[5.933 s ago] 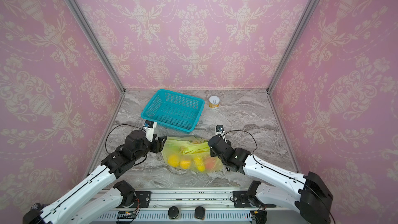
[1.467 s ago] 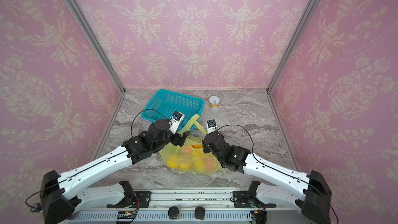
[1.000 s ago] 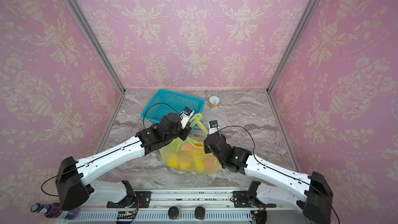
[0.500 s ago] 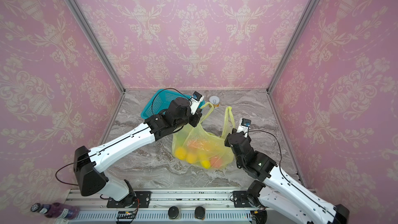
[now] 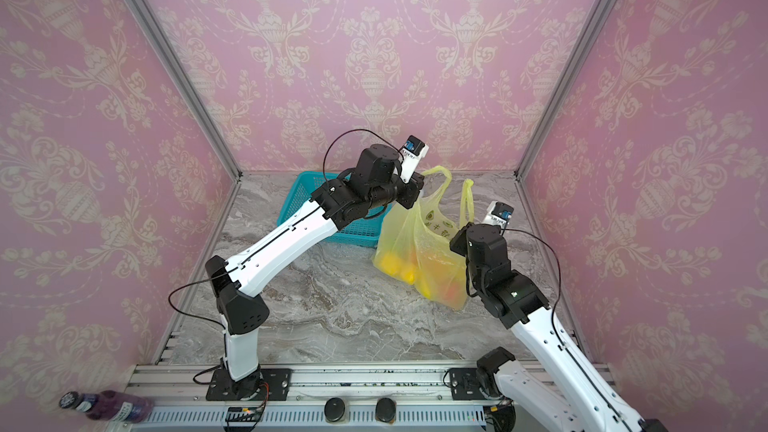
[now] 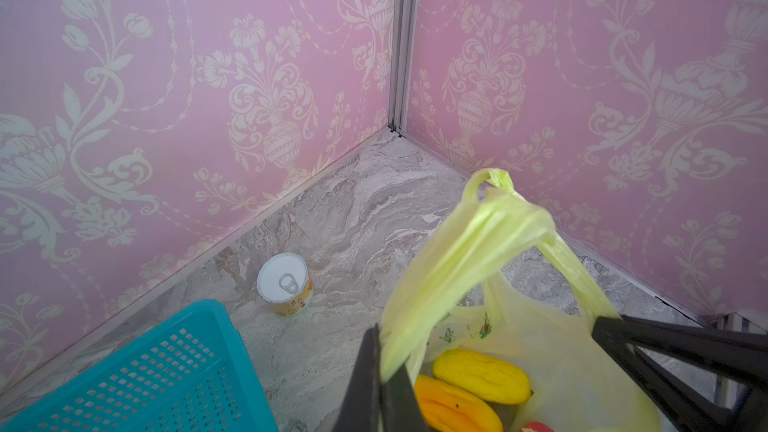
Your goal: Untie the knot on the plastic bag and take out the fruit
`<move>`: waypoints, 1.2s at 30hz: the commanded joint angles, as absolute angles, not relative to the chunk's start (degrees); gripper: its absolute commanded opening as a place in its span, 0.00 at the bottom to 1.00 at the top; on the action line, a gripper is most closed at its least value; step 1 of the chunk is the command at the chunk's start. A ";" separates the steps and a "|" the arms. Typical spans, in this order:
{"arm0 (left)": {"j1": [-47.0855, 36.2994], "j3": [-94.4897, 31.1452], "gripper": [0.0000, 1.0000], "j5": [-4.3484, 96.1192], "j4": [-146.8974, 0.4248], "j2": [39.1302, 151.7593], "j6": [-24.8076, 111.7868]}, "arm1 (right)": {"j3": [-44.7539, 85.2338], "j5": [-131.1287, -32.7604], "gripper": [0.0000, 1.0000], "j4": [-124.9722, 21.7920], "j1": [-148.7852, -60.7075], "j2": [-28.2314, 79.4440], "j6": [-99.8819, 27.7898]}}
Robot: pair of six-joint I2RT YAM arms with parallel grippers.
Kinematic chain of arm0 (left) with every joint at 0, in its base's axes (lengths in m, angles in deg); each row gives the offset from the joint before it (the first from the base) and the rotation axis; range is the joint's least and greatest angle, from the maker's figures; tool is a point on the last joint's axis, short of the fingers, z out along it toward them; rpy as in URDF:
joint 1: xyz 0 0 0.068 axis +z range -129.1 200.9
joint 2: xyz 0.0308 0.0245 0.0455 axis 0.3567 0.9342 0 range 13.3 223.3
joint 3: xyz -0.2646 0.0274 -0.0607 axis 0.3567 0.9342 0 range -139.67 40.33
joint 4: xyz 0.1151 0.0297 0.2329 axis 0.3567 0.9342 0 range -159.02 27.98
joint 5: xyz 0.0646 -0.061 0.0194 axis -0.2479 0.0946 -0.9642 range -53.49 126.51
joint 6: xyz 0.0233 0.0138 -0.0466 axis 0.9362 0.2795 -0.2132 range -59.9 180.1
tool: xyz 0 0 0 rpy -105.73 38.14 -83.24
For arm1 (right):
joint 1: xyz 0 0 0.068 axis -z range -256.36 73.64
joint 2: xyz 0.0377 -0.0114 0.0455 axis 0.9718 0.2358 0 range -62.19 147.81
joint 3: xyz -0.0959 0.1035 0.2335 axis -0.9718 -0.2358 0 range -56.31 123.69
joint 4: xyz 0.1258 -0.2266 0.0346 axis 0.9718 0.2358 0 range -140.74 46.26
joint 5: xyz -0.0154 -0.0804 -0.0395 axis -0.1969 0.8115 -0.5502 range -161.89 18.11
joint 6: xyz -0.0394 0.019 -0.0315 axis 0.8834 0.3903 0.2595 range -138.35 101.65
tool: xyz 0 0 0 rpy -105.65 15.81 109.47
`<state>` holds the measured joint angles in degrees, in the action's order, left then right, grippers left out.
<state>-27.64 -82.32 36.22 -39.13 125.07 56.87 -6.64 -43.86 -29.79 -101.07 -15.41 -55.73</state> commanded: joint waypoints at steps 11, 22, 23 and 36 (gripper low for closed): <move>-30.12 -48.00 0.11 35.15 -49.46 108.24 55.26 | -22.43 -45.54 0.00 -26.22 -100.84 -32.00 -62.51; -30.43 -64.06 0.51 29.06 -40.21 108.85 65.13 | -28.49 -54.99 0.00 -24.83 -100.97 -38.99 -67.85; -30.58 -67.59 0.54 29.33 -39.02 110.10 65.67 | -28.99 -55.41 0.00 -24.77 -101.04 -39.50 -68.30; -35.70 -118.59 0.36 72.23 -9.00 142.89 74.32 | -29.95 -54.71 0.00 -22.75 -101.68 -43.44 -69.34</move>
<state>-35.26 -115.68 56.44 -22.10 136.91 70.93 -29.66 -55.55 -24.30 -101.25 -42.69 -68.17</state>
